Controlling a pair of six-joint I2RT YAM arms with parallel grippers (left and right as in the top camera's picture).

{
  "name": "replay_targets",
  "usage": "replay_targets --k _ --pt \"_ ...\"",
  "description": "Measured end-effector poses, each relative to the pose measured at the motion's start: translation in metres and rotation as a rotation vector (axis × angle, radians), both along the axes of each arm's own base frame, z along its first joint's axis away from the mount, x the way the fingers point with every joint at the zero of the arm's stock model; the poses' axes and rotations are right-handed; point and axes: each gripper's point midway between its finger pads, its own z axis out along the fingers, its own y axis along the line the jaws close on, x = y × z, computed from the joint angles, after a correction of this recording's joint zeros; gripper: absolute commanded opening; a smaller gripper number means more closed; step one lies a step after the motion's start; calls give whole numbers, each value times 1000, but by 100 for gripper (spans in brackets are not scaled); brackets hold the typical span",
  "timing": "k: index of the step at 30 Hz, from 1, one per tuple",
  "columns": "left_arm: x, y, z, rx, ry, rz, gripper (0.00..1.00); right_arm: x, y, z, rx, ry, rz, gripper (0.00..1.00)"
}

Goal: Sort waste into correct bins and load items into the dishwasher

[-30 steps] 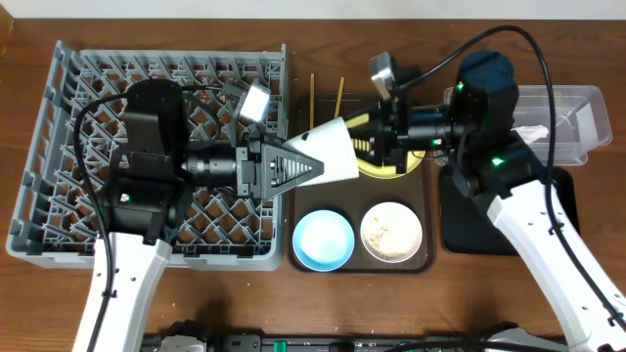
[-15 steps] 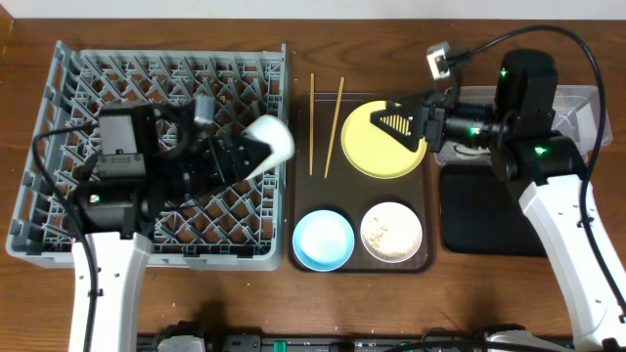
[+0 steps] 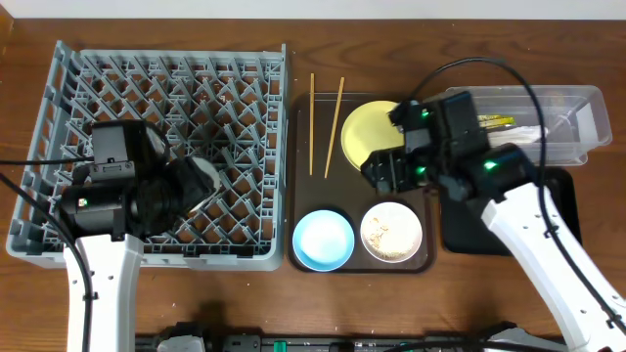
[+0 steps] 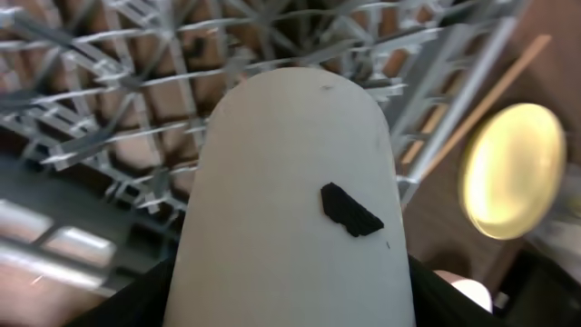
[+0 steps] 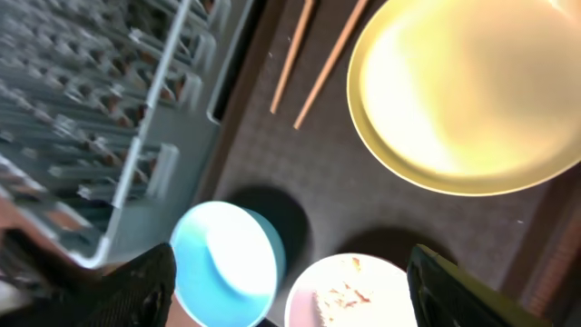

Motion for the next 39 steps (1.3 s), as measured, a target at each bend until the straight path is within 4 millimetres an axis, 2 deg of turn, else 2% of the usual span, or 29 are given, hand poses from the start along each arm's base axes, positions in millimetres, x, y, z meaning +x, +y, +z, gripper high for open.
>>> replay_targets --k 11,15,20,26,31,34,39 --pt "-13 8 -6 40 63 33 58 5 -5 -3 -89 -52 -21 80" --pt "-11 4 -9 47 72 14 58 6 -5 -3 -92 -55 -24 80" --pt "-7 -1 -24 57 138 -9 58 7 -6 -3 -94 -58 -25 80" --pt "-9 21 -30 85 179 75 58 7 -5 -2 -92 -62 -26 80" --pt "-35 45 -35 77 278 184 58 8 -5 -2 -92 -63 -26 80" --pt "-44 48 -36 77 316 201 58 8 -6 -2 -94 -64 -28 80" --pt "-45 47 -37 77 319 200 58 9 -6 -2 -95 -69 -30 80"
